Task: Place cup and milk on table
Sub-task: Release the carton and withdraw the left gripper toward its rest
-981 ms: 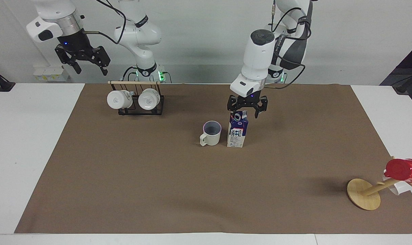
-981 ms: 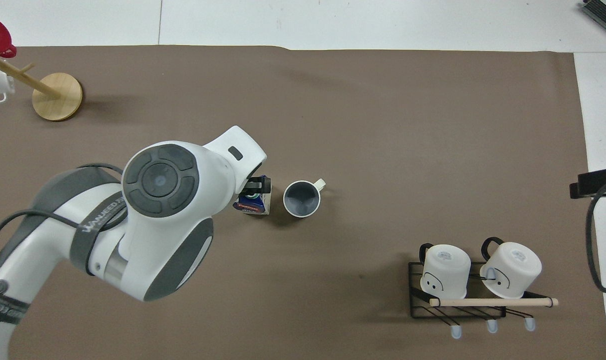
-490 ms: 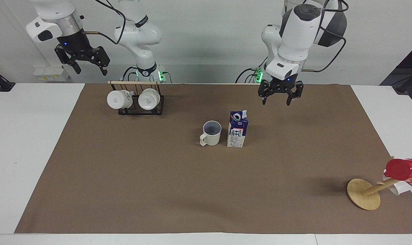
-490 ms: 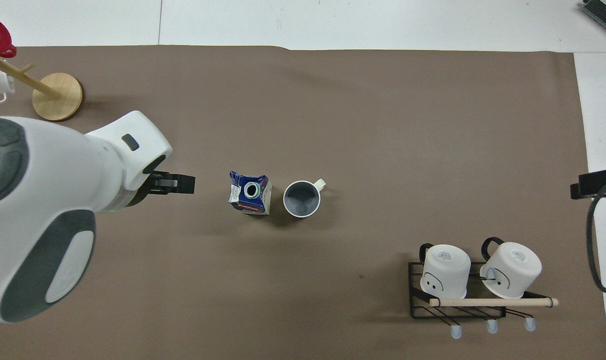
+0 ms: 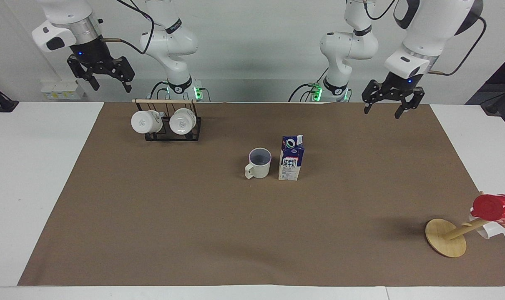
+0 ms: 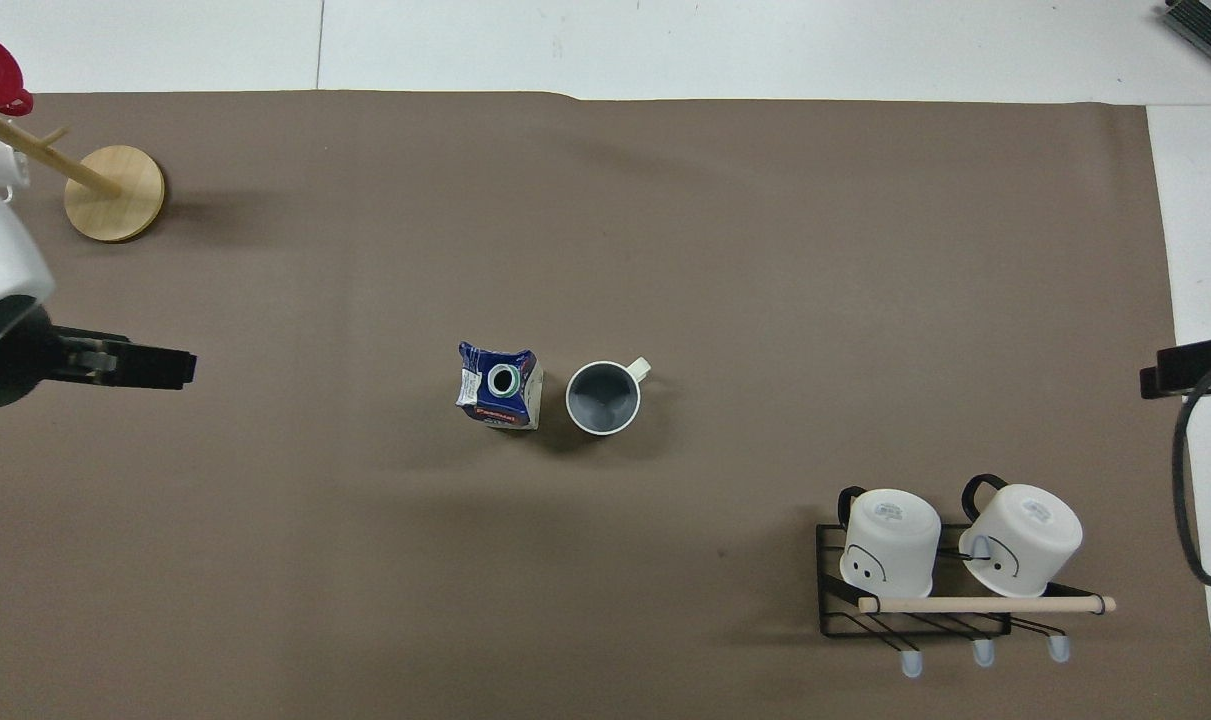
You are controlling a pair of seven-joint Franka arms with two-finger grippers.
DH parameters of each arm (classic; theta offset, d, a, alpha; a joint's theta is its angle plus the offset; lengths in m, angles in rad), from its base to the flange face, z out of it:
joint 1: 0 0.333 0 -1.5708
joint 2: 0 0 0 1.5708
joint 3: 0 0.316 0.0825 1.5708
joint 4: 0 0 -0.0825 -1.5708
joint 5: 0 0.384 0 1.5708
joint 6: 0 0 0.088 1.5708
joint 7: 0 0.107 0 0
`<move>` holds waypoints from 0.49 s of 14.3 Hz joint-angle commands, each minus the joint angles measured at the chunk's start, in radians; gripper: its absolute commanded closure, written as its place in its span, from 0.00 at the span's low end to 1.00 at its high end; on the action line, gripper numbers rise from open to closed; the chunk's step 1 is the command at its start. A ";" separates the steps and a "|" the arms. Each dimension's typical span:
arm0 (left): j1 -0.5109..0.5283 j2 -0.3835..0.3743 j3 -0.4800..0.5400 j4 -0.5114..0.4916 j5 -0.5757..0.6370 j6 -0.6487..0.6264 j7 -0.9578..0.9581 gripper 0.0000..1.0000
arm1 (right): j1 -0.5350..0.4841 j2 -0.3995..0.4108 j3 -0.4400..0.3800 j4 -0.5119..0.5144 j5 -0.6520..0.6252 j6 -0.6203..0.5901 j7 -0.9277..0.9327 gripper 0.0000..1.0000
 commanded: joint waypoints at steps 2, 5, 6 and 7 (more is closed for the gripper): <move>0.043 0.118 -0.008 0.233 -0.005 -0.171 0.041 0.00 | -0.009 -0.017 0.002 -0.019 0.006 -0.004 0.011 0.00; 0.060 0.152 -0.005 0.310 -0.005 -0.219 0.042 0.00 | -0.013 0.008 -0.003 0.007 0.011 -0.021 0.013 0.00; 0.068 0.154 -0.005 0.316 -0.005 -0.223 0.042 0.00 | -0.015 0.015 -0.003 0.025 0.007 -0.035 0.013 0.00; 0.073 0.155 -0.003 0.316 -0.005 -0.223 0.042 0.00 | -0.013 0.026 -0.003 0.033 0.006 -0.037 0.009 0.00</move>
